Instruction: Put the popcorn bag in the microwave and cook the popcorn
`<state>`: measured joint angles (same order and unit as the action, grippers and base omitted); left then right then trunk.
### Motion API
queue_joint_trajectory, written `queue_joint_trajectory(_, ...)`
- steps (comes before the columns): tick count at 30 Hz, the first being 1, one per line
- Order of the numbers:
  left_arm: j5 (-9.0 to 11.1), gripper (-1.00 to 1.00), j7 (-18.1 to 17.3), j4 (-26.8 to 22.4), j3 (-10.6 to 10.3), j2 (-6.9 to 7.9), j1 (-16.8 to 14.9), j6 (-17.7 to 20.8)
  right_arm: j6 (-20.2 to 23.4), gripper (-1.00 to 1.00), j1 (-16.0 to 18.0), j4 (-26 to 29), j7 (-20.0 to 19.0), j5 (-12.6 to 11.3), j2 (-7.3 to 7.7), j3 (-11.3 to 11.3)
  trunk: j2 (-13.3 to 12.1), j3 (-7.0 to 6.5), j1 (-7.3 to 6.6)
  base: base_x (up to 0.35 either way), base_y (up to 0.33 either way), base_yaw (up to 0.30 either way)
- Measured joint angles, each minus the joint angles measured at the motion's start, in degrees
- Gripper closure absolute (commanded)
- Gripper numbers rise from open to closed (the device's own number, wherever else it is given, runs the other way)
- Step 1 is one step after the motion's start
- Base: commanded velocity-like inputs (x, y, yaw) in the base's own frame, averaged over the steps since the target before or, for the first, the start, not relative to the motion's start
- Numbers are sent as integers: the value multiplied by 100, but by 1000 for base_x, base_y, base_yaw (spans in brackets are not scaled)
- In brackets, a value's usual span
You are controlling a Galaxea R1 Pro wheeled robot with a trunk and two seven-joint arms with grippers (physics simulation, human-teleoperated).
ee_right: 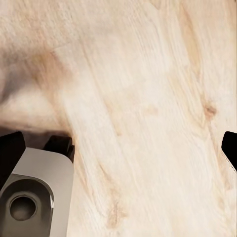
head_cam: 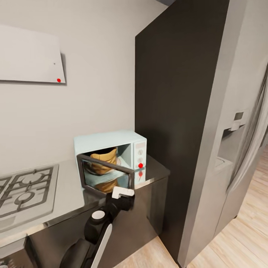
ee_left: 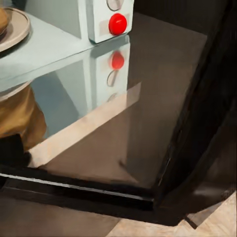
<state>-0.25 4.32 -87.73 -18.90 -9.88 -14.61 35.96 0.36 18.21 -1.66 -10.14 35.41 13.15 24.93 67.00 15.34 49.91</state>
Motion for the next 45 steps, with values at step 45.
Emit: queue_joint_trajectory(45, -133, -100, 107, 7, 114, -12, -1, -212, -13, -100, 0, 0, -10, 16, 0, -8, 0, 0, 0, 136, 0, 0)
